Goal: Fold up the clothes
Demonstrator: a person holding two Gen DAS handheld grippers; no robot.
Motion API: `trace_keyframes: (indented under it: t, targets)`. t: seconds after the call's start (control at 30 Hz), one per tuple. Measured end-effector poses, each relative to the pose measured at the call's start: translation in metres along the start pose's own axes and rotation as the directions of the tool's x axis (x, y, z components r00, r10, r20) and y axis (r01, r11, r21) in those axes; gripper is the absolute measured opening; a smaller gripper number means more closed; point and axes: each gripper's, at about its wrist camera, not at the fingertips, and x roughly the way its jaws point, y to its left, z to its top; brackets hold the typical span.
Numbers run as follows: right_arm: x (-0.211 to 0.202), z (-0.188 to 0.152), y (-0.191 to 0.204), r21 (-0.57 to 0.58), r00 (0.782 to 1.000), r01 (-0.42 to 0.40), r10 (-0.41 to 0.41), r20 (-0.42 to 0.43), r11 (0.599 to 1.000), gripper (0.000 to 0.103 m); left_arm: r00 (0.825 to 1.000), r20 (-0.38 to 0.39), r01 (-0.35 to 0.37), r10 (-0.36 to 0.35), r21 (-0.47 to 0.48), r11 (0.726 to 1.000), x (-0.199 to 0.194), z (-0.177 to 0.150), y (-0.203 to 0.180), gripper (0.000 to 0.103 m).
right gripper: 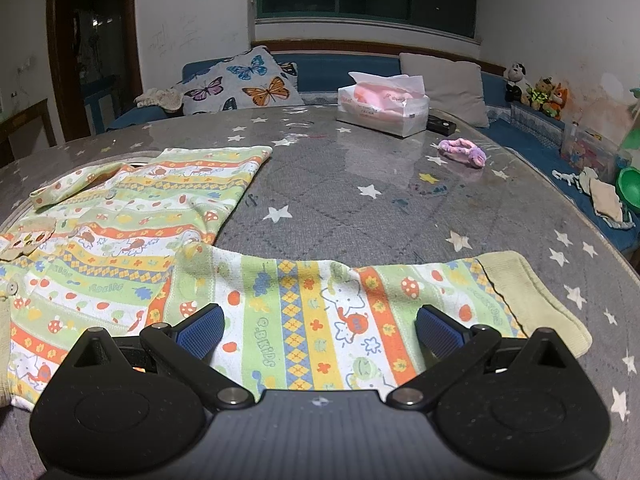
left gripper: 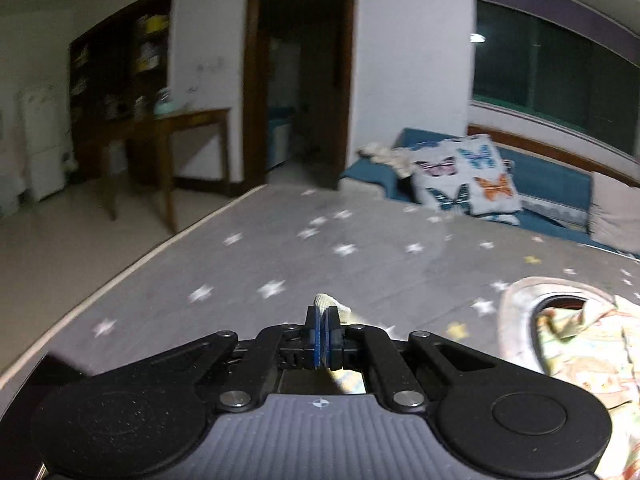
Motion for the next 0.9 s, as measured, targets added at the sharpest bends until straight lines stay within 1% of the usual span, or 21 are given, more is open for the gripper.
trace_keyframes:
  t: [0.13,0.27,0.37,0.47,0.53,0.57,0.6,0.63,0.67,0.7,0.77,0.8,0.9]
  targets:
    - [0.001,0.003,-0.001,-0.020,1.000,-0.014,0.014,-0.015,1.000,0.103,0.999,-0.020,-0.028,0.027,-0.051,0.998,-0.015,-0.012,0.025,0.002]
    - [-0.001,0.005,0.002,-0.064,0.998,-0.057,0.055,-0.033,0.996,0.103,0.998,-0.003,-0.070,0.070,-0.070,0.995,-0.035,-0.017,0.042,0.002]
    - [0.000,0.005,0.005,-0.087,0.996,-0.085,0.082,-0.034,0.993,0.103,0.996,-0.036,-0.084,0.082,-0.046,0.995,-0.033,-0.021,0.051,0.002]
    - [0.002,0.005,0.003,-0.079,0.996,-0.087,0.085,-0.032,0.993,0.103,0.987,-0.093,-0.129,0.128,-0.004,0.992,-0.019,-0.023,0.045,0.007]
    - [0.001,0.005,0.003,-0.079,0.996,-0.085,0.082,-0.033,0.993,0.103,0.985,-0.093,-0.141,0.142,0.020,0.990,-0.017,-0.020,0.040,0.007]
    - [0.000,0.005,0.003,-0.078,0.996,-0.085,0.082,-0.033,0.993,0.103,0.985,-0.092,-0.146,0.149,0.032,0.989,-0.016,-0.018,0.037,0.010]
    - [0.000,0.004,0.002,-0.076,0.996,-0.085,0.083,-0.032,0.993,0.103,0.984,-0.090,-0.152,0.155,0.044,0.987,-0.015,-0.017,0.035,0.019]
    - [0.000,0.004,0.001,-0.073,0.996,-0.084,0.082,-0.030,0.994,0.103,0.988,-0.084,-0.128,0.133,0.066,0.990,-0.016,-0.015,0.027,0.026]
    - [0.000,0.004,0.001,-0.071,0.996,-0.081,0.080,-0.027,0.994,0.103,0.991,-0.078,-0.100,0.107,0.089,0.991,-0.018,-0.013,0.019,0.038]
    - [0.001,0.003,0.001,-0.069,0.997,-0.079,0.077,-0.024,0.995,0.103,0.994,-0.072,-0.071,0.080,0.112,0.991,-0.019,-0.012,0.010,0.044]
    - [0.001,0.003,0.002,-0.066,0.997,-0.074,0.073,-0.016,0.995,0.103,0.997,-0.068,-0.007,0.018,0.165,0.986,-0.020,-0.010,-0.010,0.047]
    - [0.001,0.002,0.002,-0.065,0.997,-0.072,0.072,-0.013,0.995,0.103,0.997,-0.077,0.031,-0.016,0.195,0.980,-0.017,-0.010,-0.023,0.051]
    - [0.002,0.002,0.002,-0.062,0.997,-0.071,0.071,-0.005,0.996,0.103,0.987,-0.110,0.142,-0.115,0.282,0.949,-0.010,-0.011,-0.065,0.059]
